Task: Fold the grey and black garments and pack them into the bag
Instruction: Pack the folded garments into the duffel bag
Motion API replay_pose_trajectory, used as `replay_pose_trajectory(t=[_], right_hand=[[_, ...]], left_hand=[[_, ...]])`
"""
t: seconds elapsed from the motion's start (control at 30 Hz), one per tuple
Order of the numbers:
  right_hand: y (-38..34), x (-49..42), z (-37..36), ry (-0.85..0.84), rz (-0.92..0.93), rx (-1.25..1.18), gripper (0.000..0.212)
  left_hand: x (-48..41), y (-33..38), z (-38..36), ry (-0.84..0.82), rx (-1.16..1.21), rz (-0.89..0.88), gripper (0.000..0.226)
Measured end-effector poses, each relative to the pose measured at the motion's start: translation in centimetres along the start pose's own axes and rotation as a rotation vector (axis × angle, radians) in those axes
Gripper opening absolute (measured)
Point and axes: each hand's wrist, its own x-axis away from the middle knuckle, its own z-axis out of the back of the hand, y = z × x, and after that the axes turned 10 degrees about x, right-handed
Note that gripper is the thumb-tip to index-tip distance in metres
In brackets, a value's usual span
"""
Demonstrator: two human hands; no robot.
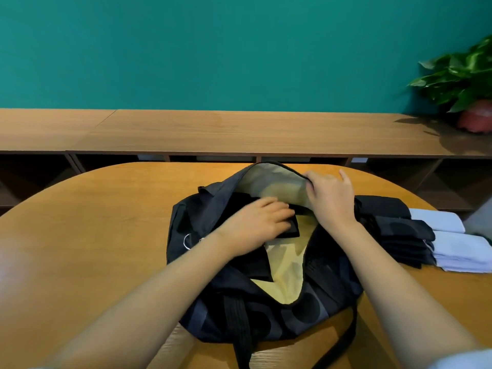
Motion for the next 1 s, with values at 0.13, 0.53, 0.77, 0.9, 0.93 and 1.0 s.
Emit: replay_pose_trajectory(t=[0.13,0.53,0.77,0.9,0.93,1.0], right_hand=[[0.2,-0.1,0.0,0.081,0.031,-0.018,0.023],[-1.0,2.9,2.8,0.122,0.251,-0.074,0.034],[-0.7,13.9,-2.4,-0.172,0.463,0.044,0.050],[-0.8,15.4,-4.2,-0.223,0.393,0.047,0.048],[-1.0,15.6,-4.3,-0.218,0.381,0.049,0.046],[-1.1,15.8,-4.2,-0.207,0.334,0.027,0.044]], left_hand=[[-2.7,1.1,-3.0,-0.464,0.145,0.315,0.060],[-1.8,3.0,-1.1,-0.442,0.360,0.434,0.047],[5.0,3.6,-0.9,-0.440,0.335,0.397,0.063],[4.8,3.9,-1.6,-0.377,0.292,0.367,0.078],[4.6,4.0,-1.8,-0.375,0.287,0.369,0.078],[4.7,4.1,-1.9,-0.383,0.269,0.366,0.078]])
